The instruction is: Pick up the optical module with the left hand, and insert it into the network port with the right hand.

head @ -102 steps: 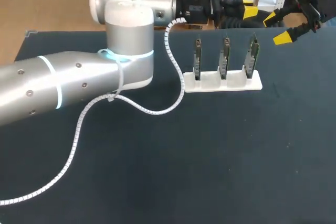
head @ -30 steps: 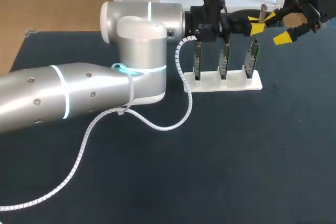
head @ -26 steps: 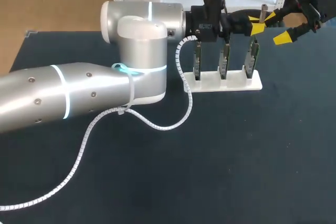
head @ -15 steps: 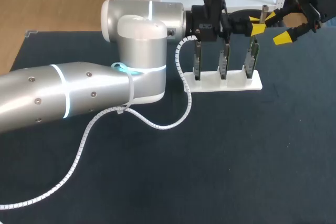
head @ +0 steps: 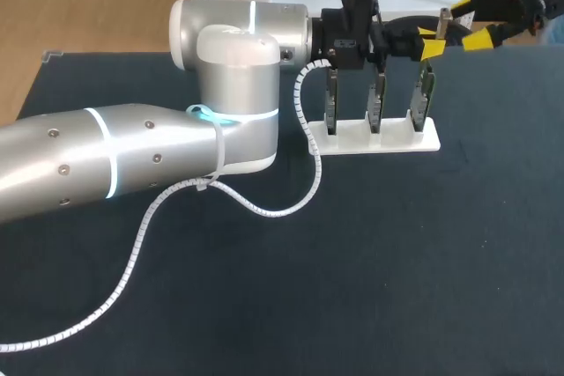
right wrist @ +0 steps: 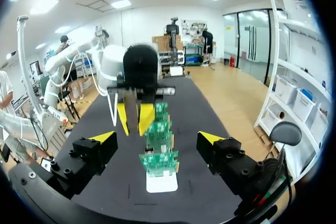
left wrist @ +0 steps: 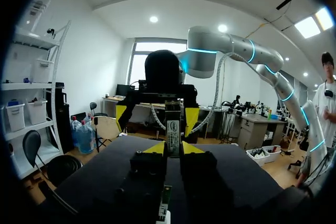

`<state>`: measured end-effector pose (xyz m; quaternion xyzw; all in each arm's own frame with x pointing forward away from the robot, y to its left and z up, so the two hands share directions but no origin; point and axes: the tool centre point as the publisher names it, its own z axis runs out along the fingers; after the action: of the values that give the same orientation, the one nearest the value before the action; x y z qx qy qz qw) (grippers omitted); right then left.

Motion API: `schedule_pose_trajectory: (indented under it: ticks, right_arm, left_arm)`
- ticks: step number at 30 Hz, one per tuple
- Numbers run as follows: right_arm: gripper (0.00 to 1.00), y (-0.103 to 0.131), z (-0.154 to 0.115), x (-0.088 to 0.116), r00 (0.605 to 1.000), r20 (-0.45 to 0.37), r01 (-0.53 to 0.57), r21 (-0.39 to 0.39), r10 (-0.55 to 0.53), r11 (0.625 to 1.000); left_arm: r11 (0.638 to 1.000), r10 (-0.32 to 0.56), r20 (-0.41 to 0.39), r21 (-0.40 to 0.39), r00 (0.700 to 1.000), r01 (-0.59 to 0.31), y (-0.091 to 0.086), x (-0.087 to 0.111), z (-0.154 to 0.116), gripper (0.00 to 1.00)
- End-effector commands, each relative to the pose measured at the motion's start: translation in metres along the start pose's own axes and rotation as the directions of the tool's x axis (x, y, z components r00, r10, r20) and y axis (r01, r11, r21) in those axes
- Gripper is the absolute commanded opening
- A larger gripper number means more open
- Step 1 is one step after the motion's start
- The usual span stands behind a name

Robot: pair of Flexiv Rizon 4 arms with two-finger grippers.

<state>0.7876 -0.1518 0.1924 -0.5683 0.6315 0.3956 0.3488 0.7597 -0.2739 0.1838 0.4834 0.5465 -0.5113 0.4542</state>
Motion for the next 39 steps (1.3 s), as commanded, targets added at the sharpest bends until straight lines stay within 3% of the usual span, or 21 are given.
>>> schedule_pose_trajectory:
  ticks: [1,12,39]
  right_arm:
    - [1.00,0.000,-0.004,-0.005,1.000,0.015,0.008,0.014,-0.008,1.000]
    - [1.00,0.007,0.007,-0.028,0.998,0.055,0.038,-0.020,-0.037,0.999]
    - [1.00,0.021,0.022,-0.043,0.997,0.070,0.045,-0.056,-0.041,0.997]
  left_arm:
    - [1.000,0.000,-0.002,0.005,1.000,0.000,0.003,0.000,0.001,0.00]
    - [1.000,0.000,-0.002,0.005,1.000,0.000,0.003,0.000,0.001,0.00]
    - [1.000,0.000,-0.002,0.005,1.000,0.000,0.003,0.000,0.001,0.00]
